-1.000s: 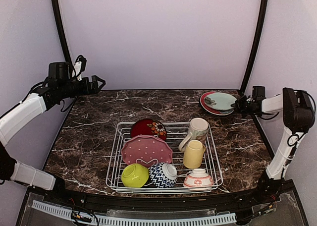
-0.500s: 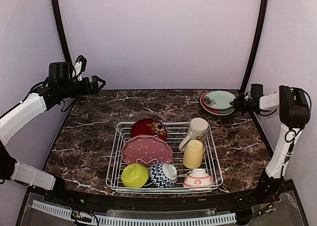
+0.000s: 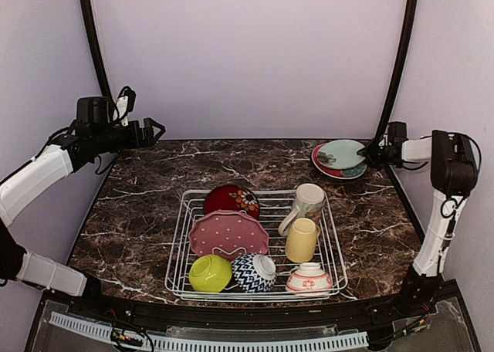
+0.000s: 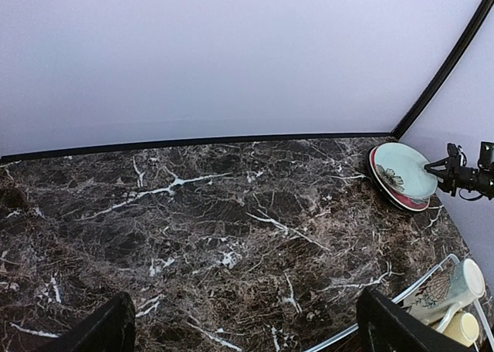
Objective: Unload the mixed dishes from the dish rack
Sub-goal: Place the plate with another plate, then grab the plate from the dish rack, then place the plate with another plate, then grab the plate from the dish rack.
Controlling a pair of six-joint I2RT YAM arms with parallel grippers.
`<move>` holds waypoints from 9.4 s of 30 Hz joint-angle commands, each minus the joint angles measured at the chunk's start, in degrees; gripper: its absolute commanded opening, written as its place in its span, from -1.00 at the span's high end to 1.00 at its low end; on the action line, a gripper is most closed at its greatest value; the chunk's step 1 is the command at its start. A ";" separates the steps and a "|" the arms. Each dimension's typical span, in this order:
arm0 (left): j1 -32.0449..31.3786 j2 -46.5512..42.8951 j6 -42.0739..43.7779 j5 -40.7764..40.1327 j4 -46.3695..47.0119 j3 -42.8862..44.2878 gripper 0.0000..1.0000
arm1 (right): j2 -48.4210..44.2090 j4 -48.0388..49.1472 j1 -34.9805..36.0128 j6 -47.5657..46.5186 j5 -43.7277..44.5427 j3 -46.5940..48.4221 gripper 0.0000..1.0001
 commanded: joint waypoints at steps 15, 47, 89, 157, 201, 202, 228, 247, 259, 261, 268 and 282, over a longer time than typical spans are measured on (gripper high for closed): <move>-0.25 -1.25 -1.11 1.99 0.16 1.43 -0.98 | -4.17 -24.48 3.20 -23.79 19.37 6.45 -0.64; -0.69 -4.96 3.96 -4.94 -3.73 -1.04 -0.98 | -34.81 -26.53 54.50 -61.31 1.33 -5.46 -0.97; -0.69 -2.98 2.02 -0.91 -3.51 -1.31 -0.98 | -15.74 -36.65 68.84 -68.57 10.85 7.75 0.71; -0.71 -2.91 1.13 0.27 -3.16 -1.45 -0.98 | -32.80 24.03 7.72 15.67 -6.13 -15.66 1.00; -0.74 -1.47 0.21 1.71 -3.07 -1.41 -0.98 | -2.64 16.30 -1.82 -0.26 -15.34 -5.30 0.95; -0.72 -1.47 0.19 1.71 -3.07 -1.45 -0.98 | -2.63 15.62 -1.57 -1.01 -14.97 -4.92 0.94; -0.76 -1.78 -0.17 2.45 -3.05 -1.38 -0.98 | -4.32 4.03 -0.62 -8.41 -8.75 -2.12 0.27; -0.78 -2.40 -0.32 2.83 -2.89 -1.42 -0.98 | -12.49 -12.68 0.00 -20.28 0.62 -4.50 -0.70; -0.78 -2.97 -0.23 2.38 -2.82 -1.49 -0.98 | -24.28 -19.55 12.02 -35.08 2.72 -5.70 -0.73; -0.78 -3.04 -0.27 2.43 -2.77 -1.49 -0.98 | -25.87 -21.62 16.21 -38.48 3.87 -4.67 -0.76; -0.78 -2.85 -0.22 2.13 -2.79 -1.57 -0.98 | -28.61 -23.98 32.35 -47.09 8.81 -1.75 -0.93; -0.85 -2.29 -0.12 2.16 -2.93 -1.40 -0.98 | -12.16 -31.99 56.35 -57.33 13.11 12.25 -0.97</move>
